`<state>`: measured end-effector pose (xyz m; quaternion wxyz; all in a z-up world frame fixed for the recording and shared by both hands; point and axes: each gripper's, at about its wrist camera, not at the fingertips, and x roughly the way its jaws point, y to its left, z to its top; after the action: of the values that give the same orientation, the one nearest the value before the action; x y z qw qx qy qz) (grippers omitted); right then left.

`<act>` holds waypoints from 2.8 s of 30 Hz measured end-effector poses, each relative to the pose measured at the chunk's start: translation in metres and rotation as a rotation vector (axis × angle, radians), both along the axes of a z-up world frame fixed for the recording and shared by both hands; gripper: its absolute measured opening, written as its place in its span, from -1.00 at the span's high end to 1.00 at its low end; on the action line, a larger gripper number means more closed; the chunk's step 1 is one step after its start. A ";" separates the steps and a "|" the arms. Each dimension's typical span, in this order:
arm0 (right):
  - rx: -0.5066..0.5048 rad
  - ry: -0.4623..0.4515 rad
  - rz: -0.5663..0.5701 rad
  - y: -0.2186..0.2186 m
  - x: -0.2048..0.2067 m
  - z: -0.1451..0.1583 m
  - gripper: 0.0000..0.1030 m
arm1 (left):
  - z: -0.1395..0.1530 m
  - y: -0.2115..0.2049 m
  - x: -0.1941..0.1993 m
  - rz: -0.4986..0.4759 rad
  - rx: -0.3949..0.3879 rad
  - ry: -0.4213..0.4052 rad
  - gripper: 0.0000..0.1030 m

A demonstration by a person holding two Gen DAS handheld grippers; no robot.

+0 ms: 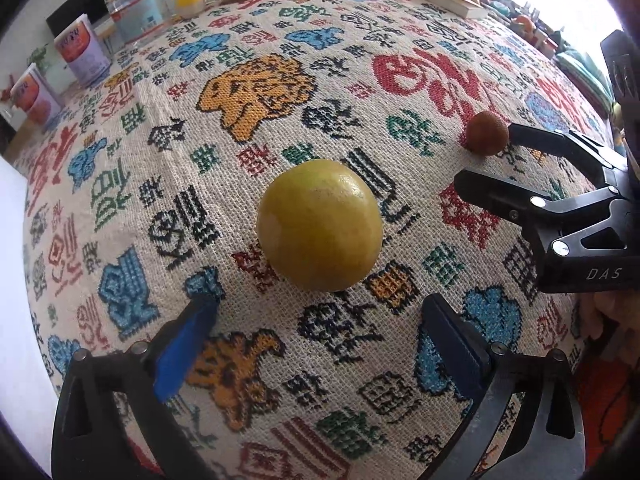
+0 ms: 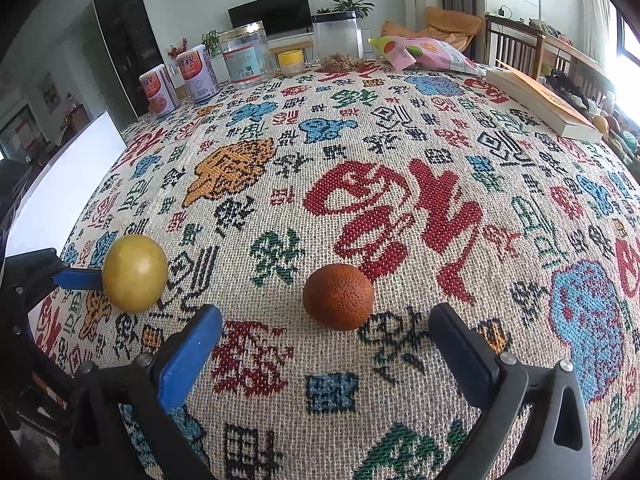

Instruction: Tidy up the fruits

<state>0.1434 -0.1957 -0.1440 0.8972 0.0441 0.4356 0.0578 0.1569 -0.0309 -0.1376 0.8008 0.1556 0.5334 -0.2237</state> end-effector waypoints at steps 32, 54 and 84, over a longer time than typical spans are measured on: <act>-0.131 0.036 0.006 0.013 0.004 -0.005 -1.00 | -0.002 0.013 -0.020 0.036 -0.119 -0.187 -0.99; 0.297 -0.013 -0.130 -0.063 -0.028 0.014 -1.00 | 0.041 0.028 -0.010 0.047 -0.294 -0.129 -0.98; 0.310 0.110 0.341 0.110 0.005 0.159 0.44 | 0.183 0.190 -0.121 0.330 -0.720 -0.152 -0.03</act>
<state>0.1479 -0.0854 0.0147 0.8319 0.1103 0.4709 0.2722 0.0361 0.1587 0.0453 0.8664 -0.2064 0.3779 -0.2527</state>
